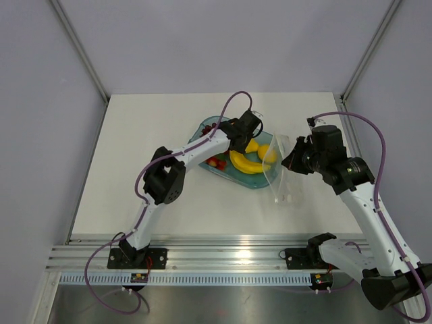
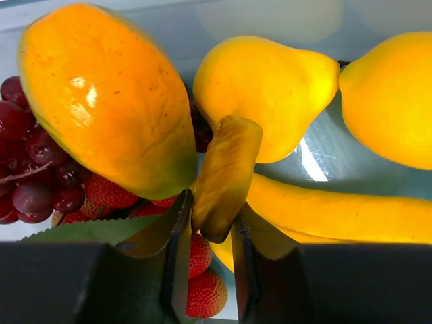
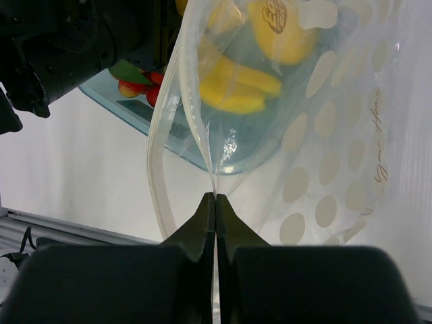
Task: Place the food in the zip-top bag and seal the zipper
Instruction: Pick up the fake fruit from the bin.
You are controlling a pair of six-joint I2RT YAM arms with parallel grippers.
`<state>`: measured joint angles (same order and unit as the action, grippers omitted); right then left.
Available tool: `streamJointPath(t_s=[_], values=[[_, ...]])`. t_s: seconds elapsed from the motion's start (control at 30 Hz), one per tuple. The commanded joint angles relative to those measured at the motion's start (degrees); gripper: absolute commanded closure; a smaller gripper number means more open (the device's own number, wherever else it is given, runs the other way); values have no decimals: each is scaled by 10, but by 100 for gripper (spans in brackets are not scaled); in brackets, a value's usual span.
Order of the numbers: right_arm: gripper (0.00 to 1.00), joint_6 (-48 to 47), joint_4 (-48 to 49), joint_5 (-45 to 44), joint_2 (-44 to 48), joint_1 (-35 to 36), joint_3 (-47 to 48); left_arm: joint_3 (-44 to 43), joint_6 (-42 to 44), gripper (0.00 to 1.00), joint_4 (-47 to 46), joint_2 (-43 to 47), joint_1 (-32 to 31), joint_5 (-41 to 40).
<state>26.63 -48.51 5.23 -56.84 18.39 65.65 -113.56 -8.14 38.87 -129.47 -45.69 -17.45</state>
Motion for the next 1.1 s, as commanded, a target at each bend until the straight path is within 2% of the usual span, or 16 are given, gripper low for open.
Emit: streamJointPath(t_s=[0.0, 0.17, 0.23, 0.37, 0.4, 0.57, 0.93, 1.07], values=[[100, -3, -6, -1, 7, 2, 4, -30, -4, 76, -18, 4, 1, 8], [100, -4, -11, 0, 3, 3, 9, -27, -1, 94, 0, 29, 1, -11], [100, -4, -11, 1, 0, 2, 10, -17, -1, 94, 1, 41, 1, -17], [100, -6, -11, 7, -6, 2, 14, -3, 3, 49, -9, 66, 1, -22], [100, -8, -13, 7, -7, 2, 18, -3, 3, 35, -9, 66, 1, -22], [100, -11, -28, 7, -11, 2, 30, -43, 3, 34, 5, 41, 1, -20], [100, -22, -62, -1, -7, 3, 50, -83, 14, 49, -12, 3, 1, 8], [100, -23, -62, -1, -8, 3, 53, -103, 23, 50, 0, -15, 1, 15]])
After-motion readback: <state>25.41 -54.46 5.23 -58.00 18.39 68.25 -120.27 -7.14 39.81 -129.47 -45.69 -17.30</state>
